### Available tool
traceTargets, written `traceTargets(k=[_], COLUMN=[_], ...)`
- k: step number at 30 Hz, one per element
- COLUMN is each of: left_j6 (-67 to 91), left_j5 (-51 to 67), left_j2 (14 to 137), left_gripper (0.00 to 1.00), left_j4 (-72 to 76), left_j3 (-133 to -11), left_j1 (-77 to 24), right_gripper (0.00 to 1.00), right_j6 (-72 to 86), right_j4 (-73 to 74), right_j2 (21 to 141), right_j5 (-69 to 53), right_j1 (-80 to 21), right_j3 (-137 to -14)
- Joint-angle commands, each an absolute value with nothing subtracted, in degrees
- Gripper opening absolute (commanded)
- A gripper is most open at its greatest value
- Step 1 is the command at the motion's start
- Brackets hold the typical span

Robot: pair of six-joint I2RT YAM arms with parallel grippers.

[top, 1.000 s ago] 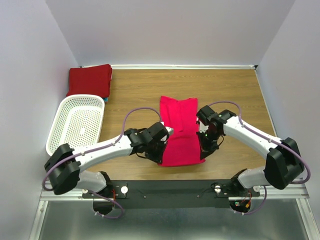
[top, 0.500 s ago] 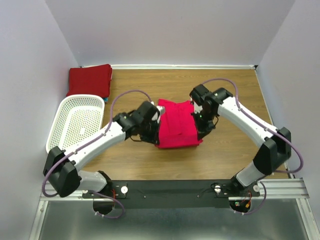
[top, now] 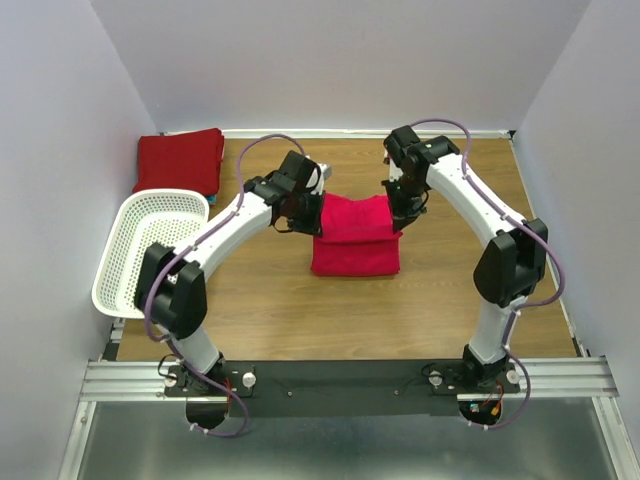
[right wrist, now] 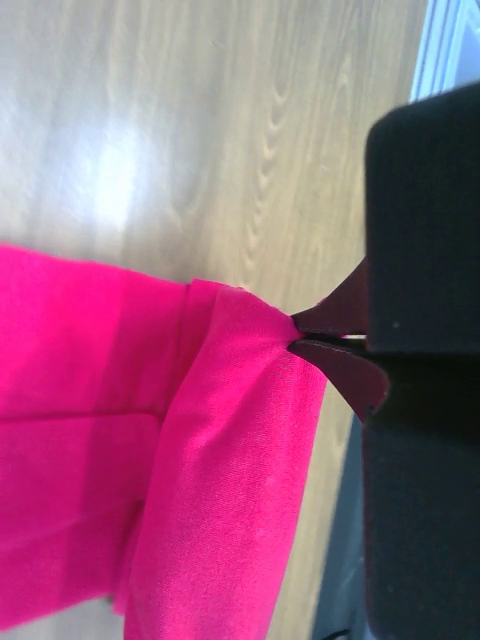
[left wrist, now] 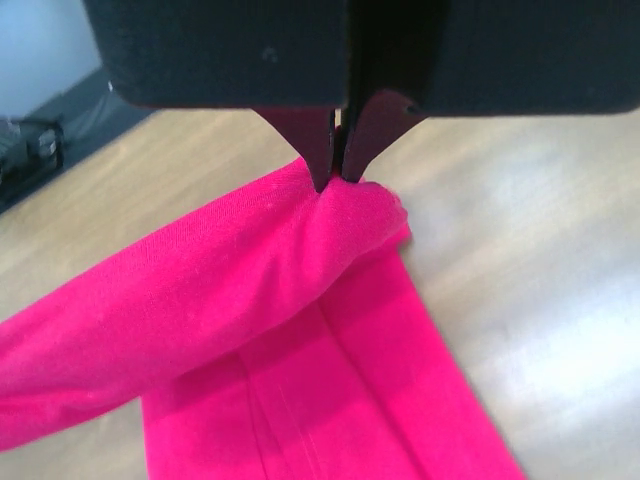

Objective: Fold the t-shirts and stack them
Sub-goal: Fold the tshirt

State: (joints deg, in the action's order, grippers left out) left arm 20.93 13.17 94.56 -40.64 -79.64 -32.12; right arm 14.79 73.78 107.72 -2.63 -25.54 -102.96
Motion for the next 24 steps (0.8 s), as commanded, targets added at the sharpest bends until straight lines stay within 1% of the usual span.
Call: traceTargets(k=[1, 5, 8, 11, 16, 19, 24], left_j6=[17.4, 16.3, 16.3, 17.1, 17.4, 18.9, 20.2], left_j5=[13.8, 13.2, 13.0, 12.3, 12.7, 12.7, 13.3], left_j2=[100.3, 107.2, 109.7, 111.9, 117.1, 118.9, 122.9], left_gripper=[0.0, 0.0, 0.0, 0.0, 0.0, 0.0, 0.0], left_j4=[-38.4, -36.9, -34.7, -30.1, -24.5, -18.2, -17.1], left_j3=[-86.0, -92.5, -93.9, -92.9, -92.6, -90.4, -89.6], left_j1=[-30.7, -29.7, -28.7, -27.1, -24.9, -23.8, -23.0], right_gripper=[0.01, 0.01, 0.01, 0.01, 0.01, 0.0, 0.01], right_j6=[13.0, 12.4, 12.2, 11.8, 9.2, 8.2, 5.5], right_j4=[70.8, 66.6, 63.7, 59.1, 52.5, 47.7, 43.6], right_j2=[110.2, 112.7, 114.2, 117.6, 121.9, 123.3, 125.7], right_j5=[0.3, 0.4, 0.3, -1.3, -2.9, -4.0, -8.1], right_j1=[-21.7, -19.6, -18.3, -15.7, -14.9, -14.9, -14.8], right_j3=[-105.6, -105.6, -105.8, -106.3, -108.1, -107.0, -104.4])
